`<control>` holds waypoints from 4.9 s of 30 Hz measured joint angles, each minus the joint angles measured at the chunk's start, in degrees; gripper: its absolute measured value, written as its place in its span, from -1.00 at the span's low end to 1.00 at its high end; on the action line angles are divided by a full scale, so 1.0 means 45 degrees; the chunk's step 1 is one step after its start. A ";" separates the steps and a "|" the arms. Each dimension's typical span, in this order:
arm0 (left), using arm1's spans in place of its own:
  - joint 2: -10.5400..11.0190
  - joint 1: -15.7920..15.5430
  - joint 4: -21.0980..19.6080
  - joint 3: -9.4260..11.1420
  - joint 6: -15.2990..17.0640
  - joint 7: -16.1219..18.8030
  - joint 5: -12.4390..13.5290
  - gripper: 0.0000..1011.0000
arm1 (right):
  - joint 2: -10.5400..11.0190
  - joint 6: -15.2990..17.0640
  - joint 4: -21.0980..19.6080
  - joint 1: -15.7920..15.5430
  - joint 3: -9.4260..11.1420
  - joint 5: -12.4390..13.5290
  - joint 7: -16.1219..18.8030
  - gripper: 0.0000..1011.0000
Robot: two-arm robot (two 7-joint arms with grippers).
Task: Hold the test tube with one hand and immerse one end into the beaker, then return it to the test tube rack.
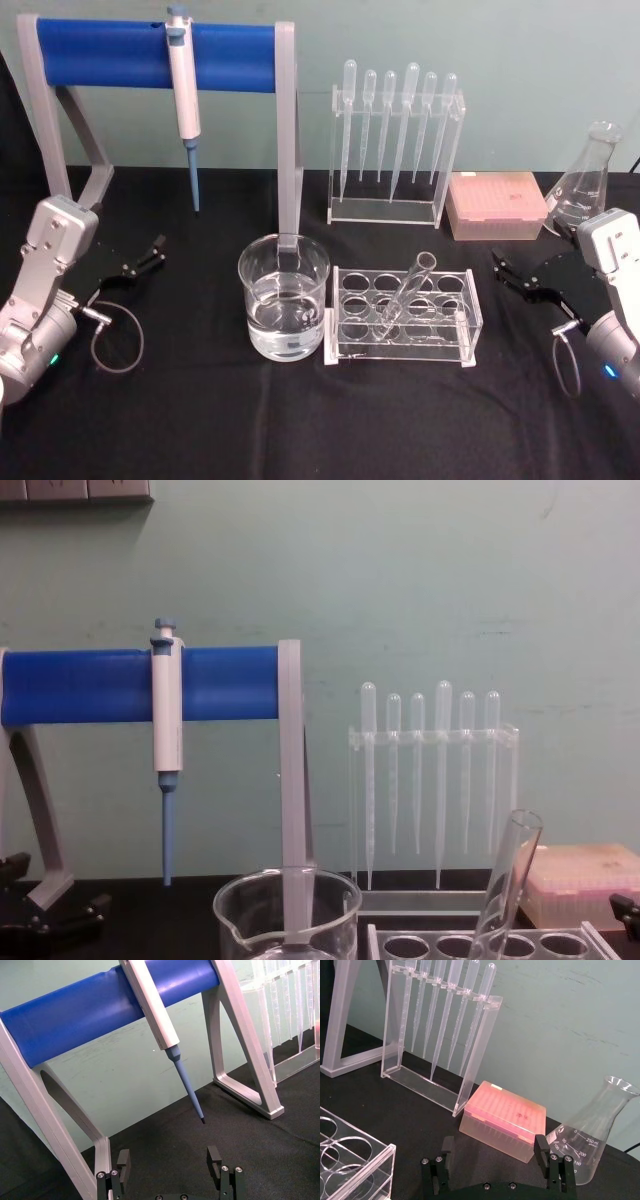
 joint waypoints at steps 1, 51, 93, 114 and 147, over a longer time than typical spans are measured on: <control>0.0000 0.0000 0.0000 0.0000 0.0000 0.0000 0.0000 0.98 | 0.0000 0.0000 0.0000 0.0000 0.0000 0.0000 0.0000 0.98; 0.0000 0.0000 0.0000 0.0000 0.0000 0.0000 0.0000 0.98 | -0.0001 -0.0008 -0.0031 0.0007 0.0081 0.0000 0.0048 0.98; 0.0000 0.0000 0.0000 0.0000 0.0000 0.0001 0.0000 0.98 | 0.1435 0.0076 -0.0907 0.0565 0.0879 0.4110 1.0182 0.98; 0.0000 0.0001 0.0000 0.0000 0.0000 0.0001 0.0000 0.98 | 0.0743 -0.0072 0.0080 0.1859 -0.0302 0.4700 1.1658 0.98; 0.0000 0.0000 0.0000 0.0000 0.0000 0.0000 0.0001 0.98 | 0.0204 -0.0022 0.0560 0.2440 -0.0886 0.4628 1.1596 0.58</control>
